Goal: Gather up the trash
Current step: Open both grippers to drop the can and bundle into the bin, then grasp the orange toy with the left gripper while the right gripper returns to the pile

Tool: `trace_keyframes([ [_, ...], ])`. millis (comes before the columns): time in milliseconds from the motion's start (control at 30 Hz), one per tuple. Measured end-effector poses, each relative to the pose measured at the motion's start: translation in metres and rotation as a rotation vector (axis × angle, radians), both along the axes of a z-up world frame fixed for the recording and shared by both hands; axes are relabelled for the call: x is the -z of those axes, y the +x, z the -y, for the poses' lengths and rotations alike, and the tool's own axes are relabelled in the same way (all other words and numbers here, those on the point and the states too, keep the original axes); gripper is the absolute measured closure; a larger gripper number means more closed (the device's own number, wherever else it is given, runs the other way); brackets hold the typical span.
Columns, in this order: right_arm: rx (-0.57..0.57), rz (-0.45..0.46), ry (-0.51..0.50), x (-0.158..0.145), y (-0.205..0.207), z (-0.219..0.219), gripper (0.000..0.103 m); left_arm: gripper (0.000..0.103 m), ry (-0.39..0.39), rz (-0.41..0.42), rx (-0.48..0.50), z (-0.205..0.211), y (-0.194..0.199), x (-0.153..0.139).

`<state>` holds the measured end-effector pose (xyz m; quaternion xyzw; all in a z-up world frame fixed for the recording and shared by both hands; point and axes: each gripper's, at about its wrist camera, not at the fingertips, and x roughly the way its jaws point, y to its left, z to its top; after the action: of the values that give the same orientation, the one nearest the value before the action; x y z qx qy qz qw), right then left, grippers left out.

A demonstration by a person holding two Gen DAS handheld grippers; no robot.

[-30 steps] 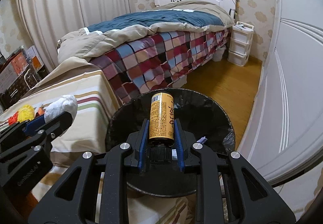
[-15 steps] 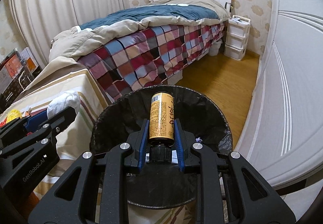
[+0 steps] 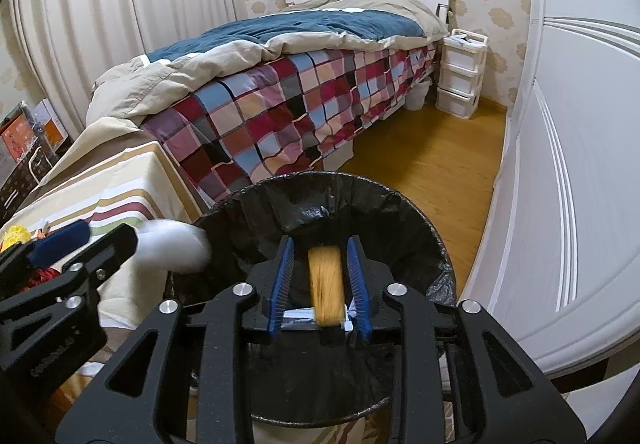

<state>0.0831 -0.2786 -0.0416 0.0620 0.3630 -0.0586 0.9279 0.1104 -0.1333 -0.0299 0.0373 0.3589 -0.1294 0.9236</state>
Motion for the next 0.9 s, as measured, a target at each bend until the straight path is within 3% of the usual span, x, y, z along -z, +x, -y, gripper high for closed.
trace_keyframes([
  [67,0.004,0.005,-0.006,-0.001,-0.002,-0.001,0.068,0.03,-0.003,0.003,-0.01,-0.003,-0.001,-0.002],
  [367,0.003,0.025,-0.017,-0.01,-0.014,-0.01,0.045,0.021,0.034,0.058,-0.065,-0.021,-0.018,-0.012],
  [900,-0.133,0.009,0.021,-0.018,-0.045,-0.08,0.041,0.02,0.044,0.05,-0.216,-0.114,-0.067,-0.016],
])
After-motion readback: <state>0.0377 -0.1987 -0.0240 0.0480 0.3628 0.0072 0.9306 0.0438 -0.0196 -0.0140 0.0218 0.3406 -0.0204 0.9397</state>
